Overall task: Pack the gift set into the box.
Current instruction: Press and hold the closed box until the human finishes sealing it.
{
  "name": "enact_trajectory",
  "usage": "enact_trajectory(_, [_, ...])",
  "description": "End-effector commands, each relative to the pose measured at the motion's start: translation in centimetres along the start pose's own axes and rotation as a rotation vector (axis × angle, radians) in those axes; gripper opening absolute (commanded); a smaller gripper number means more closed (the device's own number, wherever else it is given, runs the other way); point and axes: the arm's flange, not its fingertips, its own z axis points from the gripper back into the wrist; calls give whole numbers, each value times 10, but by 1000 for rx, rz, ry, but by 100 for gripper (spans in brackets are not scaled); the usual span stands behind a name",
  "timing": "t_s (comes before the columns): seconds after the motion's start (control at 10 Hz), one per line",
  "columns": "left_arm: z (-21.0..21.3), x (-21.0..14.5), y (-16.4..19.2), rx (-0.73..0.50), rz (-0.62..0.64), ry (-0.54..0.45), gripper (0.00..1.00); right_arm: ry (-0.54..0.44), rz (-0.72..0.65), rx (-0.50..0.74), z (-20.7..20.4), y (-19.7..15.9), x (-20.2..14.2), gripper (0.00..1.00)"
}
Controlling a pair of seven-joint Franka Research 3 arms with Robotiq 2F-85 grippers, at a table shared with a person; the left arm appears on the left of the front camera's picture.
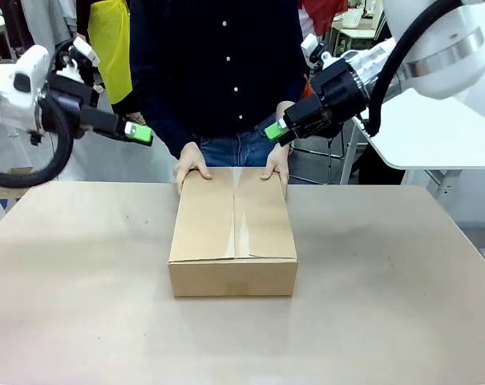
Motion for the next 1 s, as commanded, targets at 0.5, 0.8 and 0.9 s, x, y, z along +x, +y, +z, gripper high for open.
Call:
enact_trajectory(0.5, [0,-11,1,9,-39,-41,100,-249,195,-5,23,-9,-20,100])
enact_trajectory(0.8, [-33,-34,3,-216,-345,-168,100,-297,804,162,-29,-36,-50,100])
enact_trajectory(0.9, [-45,-46,10,-213,-473,-150,100,-334,819,174,-40,-47,-63,100])
